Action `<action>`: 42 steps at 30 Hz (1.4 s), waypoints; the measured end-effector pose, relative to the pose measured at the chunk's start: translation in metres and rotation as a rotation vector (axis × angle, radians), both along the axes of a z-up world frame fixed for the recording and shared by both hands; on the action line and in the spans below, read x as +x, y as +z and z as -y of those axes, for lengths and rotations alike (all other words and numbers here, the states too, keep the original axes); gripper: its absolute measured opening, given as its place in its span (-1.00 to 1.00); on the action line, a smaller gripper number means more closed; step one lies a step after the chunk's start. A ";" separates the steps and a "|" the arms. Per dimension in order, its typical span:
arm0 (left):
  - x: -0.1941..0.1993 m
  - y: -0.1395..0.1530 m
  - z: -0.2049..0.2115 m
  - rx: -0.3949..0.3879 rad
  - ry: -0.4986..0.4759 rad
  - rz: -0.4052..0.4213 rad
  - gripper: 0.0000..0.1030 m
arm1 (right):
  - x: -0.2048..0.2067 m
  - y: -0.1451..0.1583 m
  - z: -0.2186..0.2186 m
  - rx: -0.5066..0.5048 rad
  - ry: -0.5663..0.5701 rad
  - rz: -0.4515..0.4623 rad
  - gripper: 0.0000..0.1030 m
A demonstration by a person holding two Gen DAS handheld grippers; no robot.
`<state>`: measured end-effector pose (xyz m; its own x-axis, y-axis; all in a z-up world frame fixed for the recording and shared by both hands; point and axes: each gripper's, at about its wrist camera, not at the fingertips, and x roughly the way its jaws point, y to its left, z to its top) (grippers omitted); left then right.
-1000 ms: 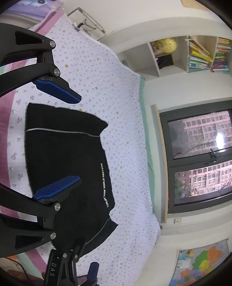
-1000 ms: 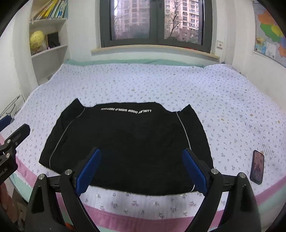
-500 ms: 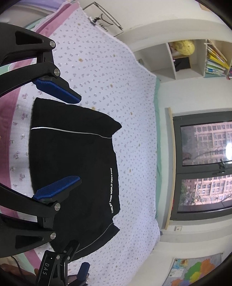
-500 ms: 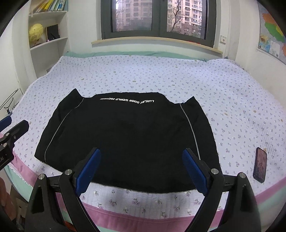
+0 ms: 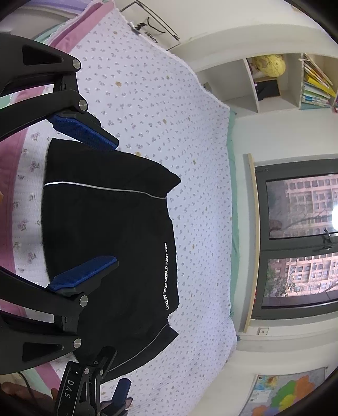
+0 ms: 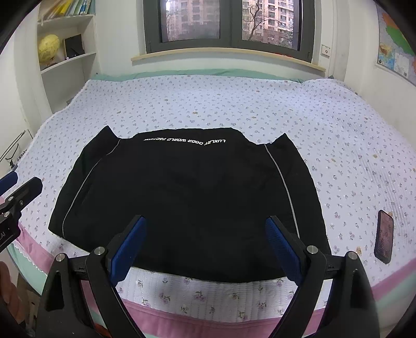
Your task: Fold large clothes
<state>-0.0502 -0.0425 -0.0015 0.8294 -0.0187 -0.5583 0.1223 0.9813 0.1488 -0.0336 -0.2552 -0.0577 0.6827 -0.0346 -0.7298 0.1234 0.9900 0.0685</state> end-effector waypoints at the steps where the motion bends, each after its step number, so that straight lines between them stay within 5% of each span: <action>1: 0.000 0.000 -0.001 -0.001 0.002 -0.001 0.62 | 0.000 -0.001 0.000 0.001 0.001 -0.001 0.81; 42: 0.007 -0.005 -0.005 0.001 -0.009 -0.015 0.62 | 0.004 -0.009 0.001 0.008 0.014 -0.023 0.81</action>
